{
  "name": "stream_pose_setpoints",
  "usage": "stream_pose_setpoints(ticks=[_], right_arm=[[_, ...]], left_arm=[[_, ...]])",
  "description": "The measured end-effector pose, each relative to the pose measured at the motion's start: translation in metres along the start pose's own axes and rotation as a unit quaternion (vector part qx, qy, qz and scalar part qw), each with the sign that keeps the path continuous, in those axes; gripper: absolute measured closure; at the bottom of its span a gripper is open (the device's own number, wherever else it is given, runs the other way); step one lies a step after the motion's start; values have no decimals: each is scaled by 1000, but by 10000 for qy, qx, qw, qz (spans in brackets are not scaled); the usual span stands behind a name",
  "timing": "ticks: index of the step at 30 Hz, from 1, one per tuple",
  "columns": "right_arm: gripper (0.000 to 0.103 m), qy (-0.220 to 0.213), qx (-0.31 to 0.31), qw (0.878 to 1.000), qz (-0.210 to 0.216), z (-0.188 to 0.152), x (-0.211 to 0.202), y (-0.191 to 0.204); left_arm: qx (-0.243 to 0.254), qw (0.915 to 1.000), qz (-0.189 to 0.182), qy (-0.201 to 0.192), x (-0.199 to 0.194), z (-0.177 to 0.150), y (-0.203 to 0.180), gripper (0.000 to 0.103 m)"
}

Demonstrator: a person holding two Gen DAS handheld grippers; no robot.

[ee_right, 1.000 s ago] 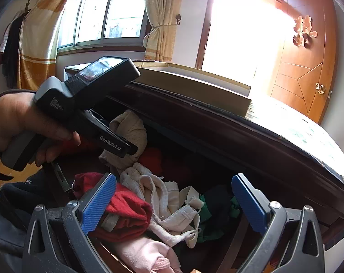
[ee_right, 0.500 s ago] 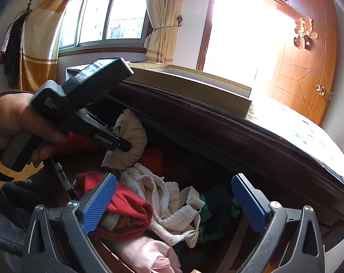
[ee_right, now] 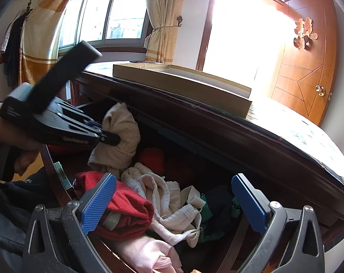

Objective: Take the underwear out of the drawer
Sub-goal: 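Grasp the beige knit underwear with the left tool and lift it, then grasp the red garment with the right tool while the left tool holds the beige underwear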

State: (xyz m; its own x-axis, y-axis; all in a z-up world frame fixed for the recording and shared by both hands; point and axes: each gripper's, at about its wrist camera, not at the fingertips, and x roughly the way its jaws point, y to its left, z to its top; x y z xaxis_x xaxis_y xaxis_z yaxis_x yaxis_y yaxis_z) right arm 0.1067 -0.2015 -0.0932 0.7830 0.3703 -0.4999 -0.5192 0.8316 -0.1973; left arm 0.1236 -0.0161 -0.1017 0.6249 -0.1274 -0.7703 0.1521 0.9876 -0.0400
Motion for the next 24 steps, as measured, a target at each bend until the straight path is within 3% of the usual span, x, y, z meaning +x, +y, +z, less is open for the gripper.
stream_pose_setpoints(ticks=[11,17,24], right_arm=[[1,81,45,9999,75,2,2,-1],[1,451,240,9978,415,9,9,-6],[1,516,84,9960,719,27,8,4]], left_arm=[[42,9985,-34,-545,-46,-7,0,92],[-72,9970,-74,-771,-53,-12,5,92],[-199,9955,-50,-928,-63,-19,17,92]])
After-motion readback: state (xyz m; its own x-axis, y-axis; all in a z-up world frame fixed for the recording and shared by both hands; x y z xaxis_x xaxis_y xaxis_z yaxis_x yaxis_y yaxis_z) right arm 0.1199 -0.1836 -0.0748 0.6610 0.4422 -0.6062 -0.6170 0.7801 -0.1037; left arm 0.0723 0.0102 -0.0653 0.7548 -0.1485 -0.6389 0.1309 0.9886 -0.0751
